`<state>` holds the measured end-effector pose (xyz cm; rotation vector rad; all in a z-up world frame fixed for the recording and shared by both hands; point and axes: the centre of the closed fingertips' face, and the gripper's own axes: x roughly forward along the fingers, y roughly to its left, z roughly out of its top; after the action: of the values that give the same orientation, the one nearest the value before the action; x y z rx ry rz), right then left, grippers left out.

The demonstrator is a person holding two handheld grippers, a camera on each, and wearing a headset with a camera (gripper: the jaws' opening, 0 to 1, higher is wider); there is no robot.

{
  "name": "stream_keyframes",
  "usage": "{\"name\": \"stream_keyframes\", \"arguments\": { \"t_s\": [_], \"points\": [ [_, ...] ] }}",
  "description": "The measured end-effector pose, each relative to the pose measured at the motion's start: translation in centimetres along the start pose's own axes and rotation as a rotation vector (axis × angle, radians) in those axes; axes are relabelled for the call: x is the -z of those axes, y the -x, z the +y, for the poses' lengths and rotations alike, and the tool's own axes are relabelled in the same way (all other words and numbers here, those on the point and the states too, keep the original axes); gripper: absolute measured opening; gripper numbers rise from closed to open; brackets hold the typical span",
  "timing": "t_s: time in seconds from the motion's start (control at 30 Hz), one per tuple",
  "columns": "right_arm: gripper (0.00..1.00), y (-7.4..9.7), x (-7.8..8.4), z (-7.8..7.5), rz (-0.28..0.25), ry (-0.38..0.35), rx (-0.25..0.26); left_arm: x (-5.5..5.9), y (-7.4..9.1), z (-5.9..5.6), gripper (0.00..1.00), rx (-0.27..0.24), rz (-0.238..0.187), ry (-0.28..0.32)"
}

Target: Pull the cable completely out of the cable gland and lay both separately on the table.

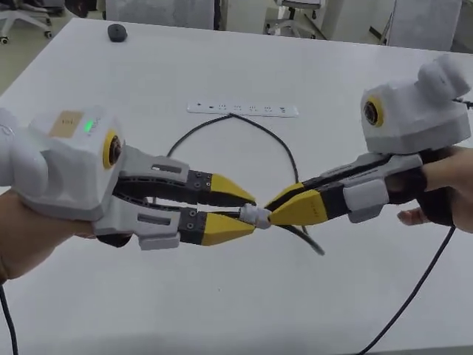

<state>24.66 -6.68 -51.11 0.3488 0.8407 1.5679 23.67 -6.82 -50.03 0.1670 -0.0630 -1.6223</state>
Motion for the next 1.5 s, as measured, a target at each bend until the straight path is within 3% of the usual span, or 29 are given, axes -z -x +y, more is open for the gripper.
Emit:
{"name": "stream_keyframes", "arguments": {
  "t_s": [0.07, 0.17, 0.27, 0.33, 0.53, 0.67, 0.97, 1.03, 1.1, 1.2, 1.33, 1.4, 1.5],
  "points": [
    [0.14, -0.3, 0.4, 0.8, -0.011, -0.05, -0.072, 0.0, 0.1, -0.2, 0.15, 0.007, 0.007, -0.02],
    [0.15, -0.8, 1.2, 1.1, -0.007, -0.118, -0.123, -0.4, 0.1, -0.5, 0.15, 0.019, -0.003, -0.042],
    [0.12, -0.9, 0.8, 1.7, -0.057, -0.178, -0.198, -0.7, 0.1, -0.8, 0.15, 0.033, -0.006, -0.071],
    [0.1, -0.9, 0.5, 1.8, -0.078, -0.177, -0.216, -0.7, 0.1, -0.8, 0.15, 0.035, -0.004, -0.076],
    [0.08, -1.3, 0.8, 1.9, -0.068, -0.242, -0.236, -0.7, 0.0, -0.9, 0.15, 0.043, 0.008, -0.103],
    [0.07, -1.4, 1.0, 2.1, -0.042, -0.212, -0.221, -0.6, -0.1, -1.1, 0.15, 0.048, 0.018, -0.114],
    [0.05, -1.2, 0.5, 1.3, -0.022, -0.006, -0.063, 0.0, 0.2, -0.1, 0.14, -0.001, 0.015, -0.06],
    [0.05, -1.2, 0.2, 1.1, -0.021, 0.071, -0.022, 0.0, 0.3, 0.2, 0.14, -0.018, -0.005, 0.0],
    [0.05, -1.2, 0.2, 1.2, -0.013, 0.08, -0.002, 0.0, 0.4, 0.5, 0.14, -0.031, -0.024, 0.03],
    [0.05, -1.1, 0.3, 0.8, 0.002, 0.11, 0.038, 0.3, 0.3, 0.7, 0.14, -0.044, -0.015, 0.039],
    [0.05, -1.0, -0.2, 0.1, 0.016, 0.243, 0.129, 0.6, 0.4, 1.4, 0.14, -0.076, -0.025, 0.091],
    [0.05, -1.1, -0.3, -0.2, 0.053, 0.353, 0.192, 0.9, 0.5, 1.7, 0.14, -0.088, -0.024, 0.112],
    [0.05, -1.2, -0.8, -0.2, 0.05, 0.384, 0.217, 0.8, 0.7, 2.1, 0.14, -0.106, -0.044, 0.137]
  ]
}}
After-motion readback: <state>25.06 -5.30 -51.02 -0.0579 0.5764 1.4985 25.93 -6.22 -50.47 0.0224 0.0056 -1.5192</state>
